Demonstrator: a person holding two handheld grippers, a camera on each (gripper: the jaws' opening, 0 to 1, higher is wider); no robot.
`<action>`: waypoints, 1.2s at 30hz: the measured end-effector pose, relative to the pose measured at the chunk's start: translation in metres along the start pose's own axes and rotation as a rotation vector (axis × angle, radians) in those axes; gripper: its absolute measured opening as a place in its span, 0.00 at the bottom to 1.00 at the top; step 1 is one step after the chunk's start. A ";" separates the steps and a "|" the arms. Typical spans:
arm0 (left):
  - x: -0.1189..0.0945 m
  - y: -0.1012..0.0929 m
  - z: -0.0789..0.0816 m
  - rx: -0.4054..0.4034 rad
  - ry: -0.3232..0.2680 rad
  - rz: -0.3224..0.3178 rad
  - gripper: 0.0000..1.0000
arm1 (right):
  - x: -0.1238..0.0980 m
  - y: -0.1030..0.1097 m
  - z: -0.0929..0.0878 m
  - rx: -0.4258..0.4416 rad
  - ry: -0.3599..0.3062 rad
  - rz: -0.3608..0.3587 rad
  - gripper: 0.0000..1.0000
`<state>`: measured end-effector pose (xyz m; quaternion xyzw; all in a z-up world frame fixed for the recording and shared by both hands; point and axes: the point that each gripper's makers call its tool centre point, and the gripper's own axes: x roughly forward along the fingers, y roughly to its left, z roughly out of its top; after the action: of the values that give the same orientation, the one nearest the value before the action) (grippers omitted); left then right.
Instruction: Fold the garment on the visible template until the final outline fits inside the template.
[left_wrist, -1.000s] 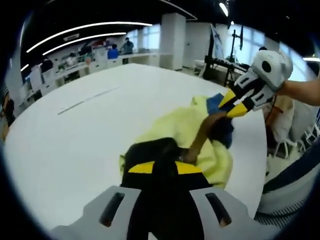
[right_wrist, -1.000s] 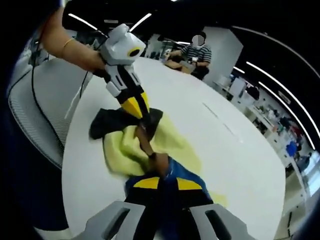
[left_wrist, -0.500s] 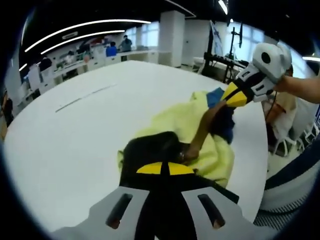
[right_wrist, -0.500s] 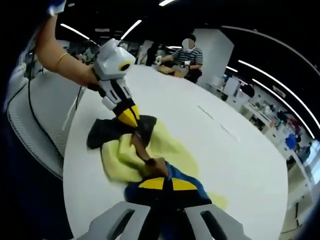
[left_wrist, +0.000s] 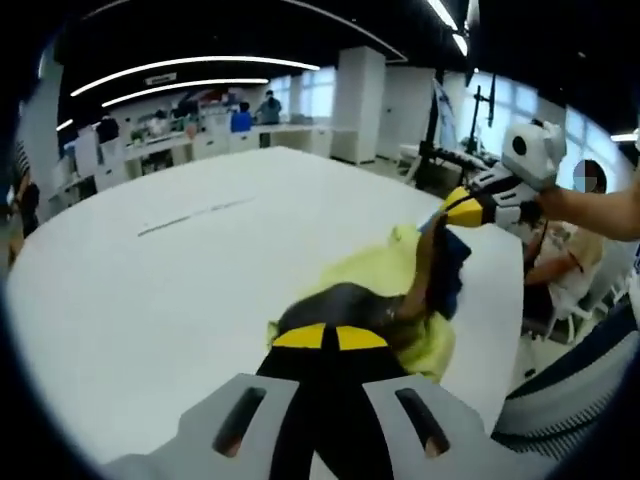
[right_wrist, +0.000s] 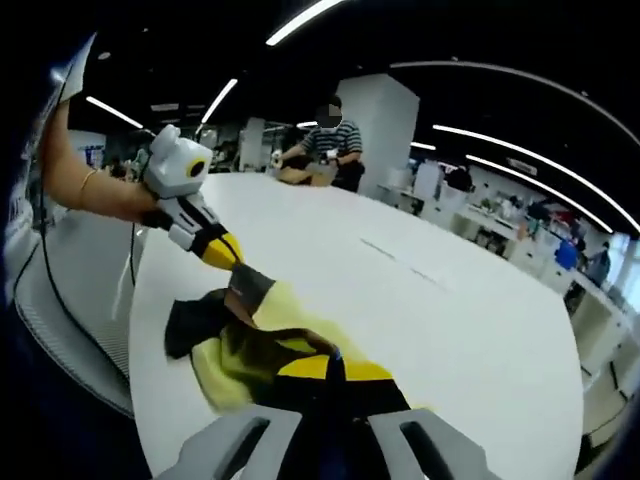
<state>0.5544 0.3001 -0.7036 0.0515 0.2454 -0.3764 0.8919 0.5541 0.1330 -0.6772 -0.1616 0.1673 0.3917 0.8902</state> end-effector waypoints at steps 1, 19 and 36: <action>-0.004 0.003 0.005 -0.013 -0.015 0.015 0.00 | 0.000 -0.002 0.003 0.004 -0.008 -0.004 0.00; -0.036 0.027 0.079 -0.186 -0.215 0.061 0.00 | 0.014 -0.048 0.062 -0.023 -0.092 -0.125 0.00; 0.007 0.077 0.121 -0.192 -0.266 0.153 0.00 | 0.061 -0.106 0.080 0.025 -0.059 -0.231 0.00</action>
<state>0.6604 0.3169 -0.6084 -0.0654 0.1553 -0.2856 0.9434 0.6864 0.1373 -0.6150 -0.1572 0.1262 0.2888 0.9359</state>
